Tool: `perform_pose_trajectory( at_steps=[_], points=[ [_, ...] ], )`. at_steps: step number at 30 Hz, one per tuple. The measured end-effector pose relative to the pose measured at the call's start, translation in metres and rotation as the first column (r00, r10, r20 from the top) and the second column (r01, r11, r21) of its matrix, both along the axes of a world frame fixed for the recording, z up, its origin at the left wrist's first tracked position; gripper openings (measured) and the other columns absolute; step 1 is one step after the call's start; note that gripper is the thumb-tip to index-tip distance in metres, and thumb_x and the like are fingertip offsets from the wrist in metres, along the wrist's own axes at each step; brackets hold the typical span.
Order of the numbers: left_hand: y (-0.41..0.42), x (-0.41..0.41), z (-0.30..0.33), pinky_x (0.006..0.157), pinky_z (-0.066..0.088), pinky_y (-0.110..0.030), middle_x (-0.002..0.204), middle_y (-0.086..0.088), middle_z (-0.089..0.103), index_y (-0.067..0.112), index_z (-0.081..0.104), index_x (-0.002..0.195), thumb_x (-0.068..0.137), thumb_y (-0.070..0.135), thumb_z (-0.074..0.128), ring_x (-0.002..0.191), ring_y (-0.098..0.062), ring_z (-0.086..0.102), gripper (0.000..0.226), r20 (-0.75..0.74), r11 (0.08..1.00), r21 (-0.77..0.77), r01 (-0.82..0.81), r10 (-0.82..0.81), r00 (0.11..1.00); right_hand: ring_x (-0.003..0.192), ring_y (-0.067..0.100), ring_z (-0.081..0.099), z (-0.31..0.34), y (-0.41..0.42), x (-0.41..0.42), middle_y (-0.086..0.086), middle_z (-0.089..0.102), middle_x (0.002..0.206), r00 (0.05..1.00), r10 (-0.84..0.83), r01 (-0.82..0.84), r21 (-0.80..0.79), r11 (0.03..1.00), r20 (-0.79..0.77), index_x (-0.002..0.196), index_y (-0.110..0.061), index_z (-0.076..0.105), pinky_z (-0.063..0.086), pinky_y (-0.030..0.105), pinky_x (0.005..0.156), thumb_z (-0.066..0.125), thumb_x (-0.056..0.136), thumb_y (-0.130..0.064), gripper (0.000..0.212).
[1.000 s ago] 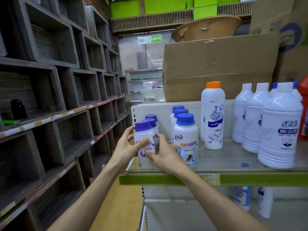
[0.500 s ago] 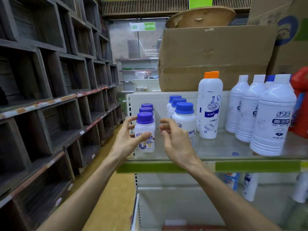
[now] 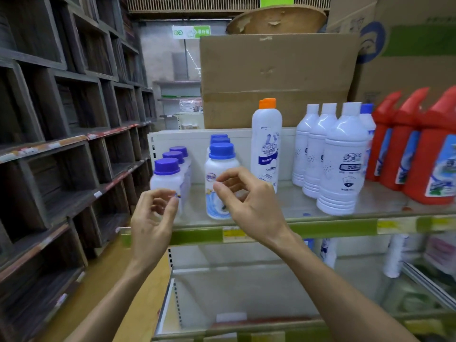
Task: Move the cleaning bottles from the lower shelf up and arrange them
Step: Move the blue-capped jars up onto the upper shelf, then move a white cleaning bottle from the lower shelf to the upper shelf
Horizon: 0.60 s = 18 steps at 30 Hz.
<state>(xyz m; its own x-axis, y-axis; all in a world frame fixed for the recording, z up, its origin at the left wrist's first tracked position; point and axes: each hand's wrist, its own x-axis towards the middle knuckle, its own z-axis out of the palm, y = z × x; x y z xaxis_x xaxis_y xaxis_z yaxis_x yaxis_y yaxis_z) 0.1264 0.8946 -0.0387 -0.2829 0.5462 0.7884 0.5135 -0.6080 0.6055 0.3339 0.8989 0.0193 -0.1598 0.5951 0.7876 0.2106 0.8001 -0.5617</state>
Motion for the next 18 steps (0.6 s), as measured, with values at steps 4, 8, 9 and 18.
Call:
perform_pose_trajectory(
  at_steps=[4, 8, 9, 18],
  points=[
    [-0.004, 0.038, -0.018, 0.069, 0.047, -0.028, 0.088, -0.001, 0.062, 0.031, 0.063, 0.101, 0.098, 0.026, 0.06, 0.078, -0.023, 0.057, 0.007, -0.016, 1.0, 0.003, 0.003, -0.002, 1.0, 0.063, 0.003, 0.059, -0.002, -0.018, 0.061, -0.009, 0.068, 0.075, 0.994, -0.044, 0.013, 0.276, 0.961, 0.103, 0.086, -0.015, 0.07, 0.04, 0.008, 0.061, 0.071, 0.093, -0.026, 0.013],
    [-0.007, 0.083, -0.034, 0.067, 0.046, -0.018, 0.085, 0.001, 0.064, 0.038, 0.062, 0.098, 0.094, 0.041, 0.058, 0.073, -0.011, 0.058, 0.006, 0.003, 0.996, -0.02, -0.088, 0.088, 0.996, 0.061, 0.015, 0.059, -0.012, -0.031, 0.135, -0.006, 0.068, 0.07, 0.951, -0.168, 0.015, 0.504, 0.863, 0.26, 0.077, -0.015, 0.07, 0.048, 0.037, 0.054, 0.067, 0.096, -0.034, 0.027],
    [-0.008, 0.095, -0.038, 0.067, 0.046, -0.017, 0.085, 0.0, 0.064, 0.039, 0.062, 0.097, 0.094, 0.043, 0.057, 0.073, -0.007, 0.058, 0.007, 0.022, 0.994, -0.024, -0.108, 0.108, 0.994, 0.06, 0.016, 0.059, -0.016, -0.032, 0.153, -0.006, 0.068, 0.069, 0.944, -0.171, -0.003, 0.522, 0.853, 0.284, 0.076, -0.015, 0.07, 0.047, 0.038, 0.053, 0.067, 0.096, -0.034, 0.028],
    [-0.026, 0.223, -0.094, 0.067, 0.05, -0.035, 0.087, 0.009, 0.067, 0.033, 0.065, 0.094, 0.095, 0.05, 0.051, 0.075, -0.017, 0.063, 0.022, 0.021, 0.98, -0.175, -0.094, 0.099, 0.995, 0.057, 0.019, 0.057, -0.103, -0.017, 0.265, -0.004, 0.064, 0.063, 0.817, -0.25, -0.068, 0.517, 0.853, 0.52, 0.069, -0.018, 0.066, 0.044, 0.036, 0.045, 0.062, 0.098, -0.039, 0.036]
  ],
)
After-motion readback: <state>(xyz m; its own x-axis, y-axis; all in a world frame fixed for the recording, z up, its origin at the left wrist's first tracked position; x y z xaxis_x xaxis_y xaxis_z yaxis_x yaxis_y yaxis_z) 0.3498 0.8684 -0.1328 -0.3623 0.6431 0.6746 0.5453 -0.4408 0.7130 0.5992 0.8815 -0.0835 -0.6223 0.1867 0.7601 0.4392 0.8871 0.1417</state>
